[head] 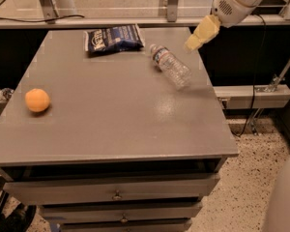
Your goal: Place water bottle upright
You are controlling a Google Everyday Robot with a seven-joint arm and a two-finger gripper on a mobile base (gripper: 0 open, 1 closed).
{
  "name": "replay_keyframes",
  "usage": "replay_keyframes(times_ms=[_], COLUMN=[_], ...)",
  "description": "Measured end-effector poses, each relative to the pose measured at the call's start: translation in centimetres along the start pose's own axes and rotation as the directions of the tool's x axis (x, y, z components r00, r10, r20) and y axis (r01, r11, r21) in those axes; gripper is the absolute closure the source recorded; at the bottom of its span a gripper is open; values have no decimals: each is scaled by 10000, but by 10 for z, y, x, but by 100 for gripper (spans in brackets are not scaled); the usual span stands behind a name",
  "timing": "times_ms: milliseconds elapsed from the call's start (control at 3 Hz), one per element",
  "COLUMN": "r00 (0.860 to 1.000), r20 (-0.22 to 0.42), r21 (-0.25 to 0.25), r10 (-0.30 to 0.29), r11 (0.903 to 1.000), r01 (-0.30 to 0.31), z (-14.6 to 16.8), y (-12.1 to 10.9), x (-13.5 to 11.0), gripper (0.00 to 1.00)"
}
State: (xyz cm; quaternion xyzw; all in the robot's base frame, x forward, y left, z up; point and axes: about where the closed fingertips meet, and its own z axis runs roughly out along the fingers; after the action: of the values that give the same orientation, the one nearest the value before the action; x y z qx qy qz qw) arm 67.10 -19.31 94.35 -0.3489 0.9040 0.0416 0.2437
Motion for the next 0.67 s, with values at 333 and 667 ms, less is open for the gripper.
replay_keyframes(times_ms=[333,667], r00=[9995,9975], r20=[135,20], r21=[-64,-230], r10=[283,711], r11=[9996,9972], r01=[-283,-710], z=[33,64], y=[-6,-10], x=[-49,-74], gripper=[0,0])
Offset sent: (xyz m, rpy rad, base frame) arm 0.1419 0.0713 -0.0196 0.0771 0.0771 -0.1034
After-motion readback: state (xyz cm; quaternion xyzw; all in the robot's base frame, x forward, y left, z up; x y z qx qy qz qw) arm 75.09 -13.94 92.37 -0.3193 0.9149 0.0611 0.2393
